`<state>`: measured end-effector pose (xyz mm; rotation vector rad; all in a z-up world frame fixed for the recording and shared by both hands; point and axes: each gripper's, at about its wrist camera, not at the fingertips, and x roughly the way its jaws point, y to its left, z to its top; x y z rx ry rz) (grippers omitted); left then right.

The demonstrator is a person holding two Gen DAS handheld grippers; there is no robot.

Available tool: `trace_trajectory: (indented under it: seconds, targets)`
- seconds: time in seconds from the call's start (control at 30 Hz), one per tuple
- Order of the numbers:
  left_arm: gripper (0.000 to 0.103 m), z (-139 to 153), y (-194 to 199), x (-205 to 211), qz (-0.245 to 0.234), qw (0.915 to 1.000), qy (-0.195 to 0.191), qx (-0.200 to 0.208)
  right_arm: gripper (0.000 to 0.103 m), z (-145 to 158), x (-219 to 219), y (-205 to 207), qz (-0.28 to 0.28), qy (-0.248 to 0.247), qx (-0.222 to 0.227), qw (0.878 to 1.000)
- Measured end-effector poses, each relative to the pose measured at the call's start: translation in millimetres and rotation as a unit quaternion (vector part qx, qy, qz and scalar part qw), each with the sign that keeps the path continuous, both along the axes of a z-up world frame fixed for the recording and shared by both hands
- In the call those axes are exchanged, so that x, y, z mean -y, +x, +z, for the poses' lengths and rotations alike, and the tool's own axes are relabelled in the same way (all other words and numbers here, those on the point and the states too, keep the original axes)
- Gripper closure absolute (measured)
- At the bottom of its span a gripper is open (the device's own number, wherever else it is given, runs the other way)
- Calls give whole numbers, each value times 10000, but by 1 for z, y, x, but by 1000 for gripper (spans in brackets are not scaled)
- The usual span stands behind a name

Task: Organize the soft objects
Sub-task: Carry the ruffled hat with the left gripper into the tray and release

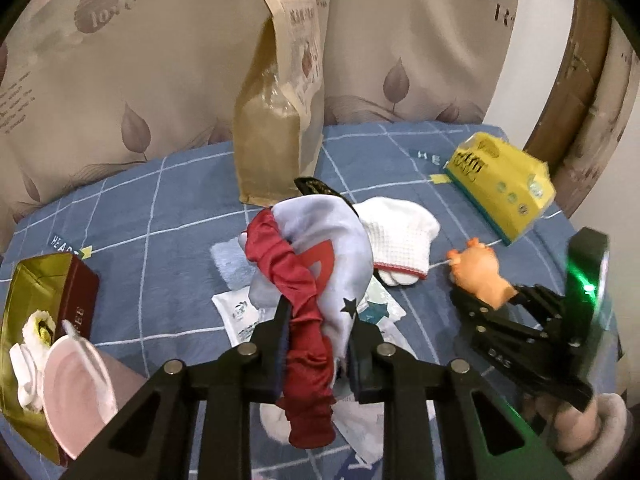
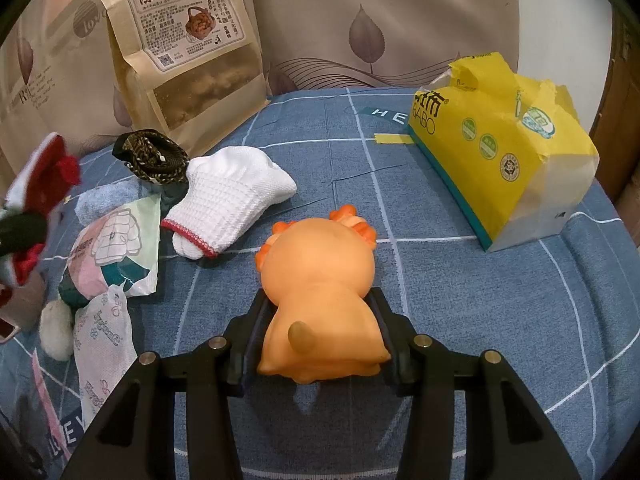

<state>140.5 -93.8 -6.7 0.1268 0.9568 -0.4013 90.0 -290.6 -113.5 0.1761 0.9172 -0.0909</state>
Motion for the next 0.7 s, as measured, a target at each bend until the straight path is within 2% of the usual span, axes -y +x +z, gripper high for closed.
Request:
trace_trajectory:
  seconds: [0.2,0.37,0.53,0.7]
  targets:
    - [80,24,-11,-17,-53,9999,-122,85,57,0,0,0,-1,2,-1,10000]
    - [80,40,-21,-37,46,9997,-26,227,57,0,0,0,-2,-1,-1,10000]
    - [80,54,-25,-74,350,9987,27,370,57,-1,0,0,0,-4,-2,10000]
    - [80,63,-25,-119,778,9953,259,523,57,-1,-1,0,3,-23,-7,10000]
